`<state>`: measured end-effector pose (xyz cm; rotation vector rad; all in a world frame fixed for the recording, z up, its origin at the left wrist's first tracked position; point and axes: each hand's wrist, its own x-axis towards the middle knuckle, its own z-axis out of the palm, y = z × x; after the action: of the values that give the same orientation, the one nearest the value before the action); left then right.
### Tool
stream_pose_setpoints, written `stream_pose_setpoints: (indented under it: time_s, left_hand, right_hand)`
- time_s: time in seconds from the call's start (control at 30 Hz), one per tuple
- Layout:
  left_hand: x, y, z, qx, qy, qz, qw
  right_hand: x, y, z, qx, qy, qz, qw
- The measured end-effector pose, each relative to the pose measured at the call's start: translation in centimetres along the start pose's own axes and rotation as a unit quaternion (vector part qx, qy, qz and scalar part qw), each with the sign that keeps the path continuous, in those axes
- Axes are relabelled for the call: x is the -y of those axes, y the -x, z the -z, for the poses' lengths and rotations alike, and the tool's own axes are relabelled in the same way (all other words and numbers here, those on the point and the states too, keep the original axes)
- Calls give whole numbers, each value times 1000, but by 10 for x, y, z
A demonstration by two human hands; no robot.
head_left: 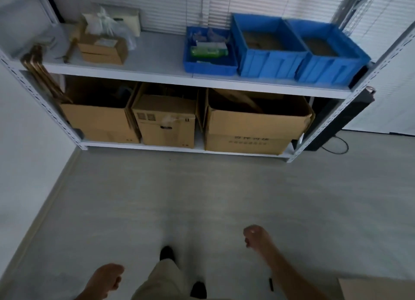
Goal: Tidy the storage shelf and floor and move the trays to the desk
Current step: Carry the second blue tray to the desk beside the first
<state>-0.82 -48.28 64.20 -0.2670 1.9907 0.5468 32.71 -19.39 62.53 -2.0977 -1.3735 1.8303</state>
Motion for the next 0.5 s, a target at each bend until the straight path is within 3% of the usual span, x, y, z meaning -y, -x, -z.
stream_pose_setpoints:
  time_s: [0.13,0.27,0.4,0.5]
  left_hand:
    - [-106,-57,-4,-15,25,23,999]
    - [-245,-82,-4,0,-36,-28,999]
    - [-424,-96,2,4,-73,-188,979]
    - [-566,-93,-4,-36,-144,-330,932]
  right_hand:
    - [170,-62,-23,-5,66,121,990]
    - [290,-101,-38,-34,94,184,978]
    - [385,-131,-43,-84,130,257,954]
    - [460,-151,-43,-83,180,280,940]
